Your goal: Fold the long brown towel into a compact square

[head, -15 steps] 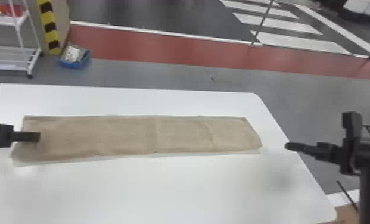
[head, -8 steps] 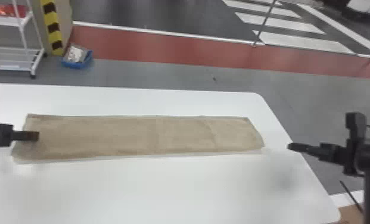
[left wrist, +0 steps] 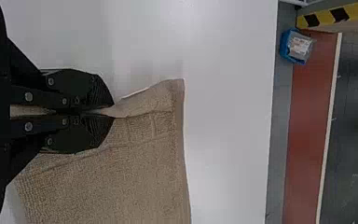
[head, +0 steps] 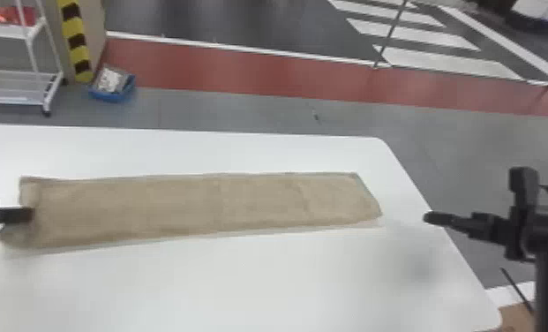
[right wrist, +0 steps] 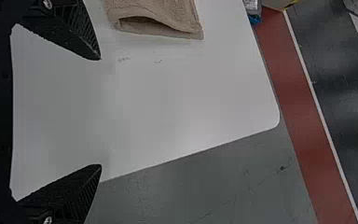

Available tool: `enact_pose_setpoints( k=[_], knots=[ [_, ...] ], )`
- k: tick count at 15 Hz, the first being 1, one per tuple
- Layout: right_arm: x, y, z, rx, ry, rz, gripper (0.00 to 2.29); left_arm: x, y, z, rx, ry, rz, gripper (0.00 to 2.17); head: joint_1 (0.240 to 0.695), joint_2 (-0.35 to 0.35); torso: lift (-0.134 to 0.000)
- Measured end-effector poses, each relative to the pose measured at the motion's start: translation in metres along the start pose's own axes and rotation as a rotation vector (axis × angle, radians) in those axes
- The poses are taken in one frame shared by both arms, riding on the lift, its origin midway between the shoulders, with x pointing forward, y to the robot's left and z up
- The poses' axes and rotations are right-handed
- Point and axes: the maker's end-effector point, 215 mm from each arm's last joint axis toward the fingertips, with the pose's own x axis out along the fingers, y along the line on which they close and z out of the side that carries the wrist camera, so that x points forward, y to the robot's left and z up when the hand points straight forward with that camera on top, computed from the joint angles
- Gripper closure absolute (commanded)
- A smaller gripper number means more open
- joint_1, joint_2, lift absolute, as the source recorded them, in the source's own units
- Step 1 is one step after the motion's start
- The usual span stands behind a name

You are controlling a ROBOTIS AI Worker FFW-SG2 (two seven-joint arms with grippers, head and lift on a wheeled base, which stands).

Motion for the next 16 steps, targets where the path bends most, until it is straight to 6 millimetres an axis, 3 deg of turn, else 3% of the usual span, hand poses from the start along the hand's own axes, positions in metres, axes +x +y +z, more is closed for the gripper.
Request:
enact_pose_setpoints(
  k=[4,7,9,11,13,16],
  knots=[
    [0.001,0.005,0.000,0.000,-0.005,0.011,0.05,-0.050,-0.003,-0.027,-0.013,-0.027,-0.042,1.79,0.695,-0.287,-0.124],
    [0.003,0.031,-0.001,0.028,-0.022,0.065,0.06,-0.075,-0.004,-0.048,-0.004,-0.030,-0.051,1.79,0.695,-0.268,-0.124],
    [0.004,0.057,0.006,0.031,-0.035,0.103,0.06,-0.083,-0.006,-0.053,0.006,-0.033,-0.058,1.79,0.695,-0.249,-0.124],
    [0.013,0.079,0.030,0.010,-0.051,0.121,0.06,-0.086,-0.009,-0.056,0.011,-0.033,-0.067,1.79,0.695,-0.221,-0.124],
    [0.031,0.092,0.044,0.005,-0.047,0.128,0.06,-0.086,-0.010,-0.058,0.013,-0.030,-0.073,1.79,0.695,-0.206,-0.124],
    [0.065,0.113,0.048,-0.060,-0.019,0.123,0.06,-0.087,-0.011,-0.062,0.013,-0.025,-0.079,1.79,0.695,-0.183,-0.124]
  ],
)
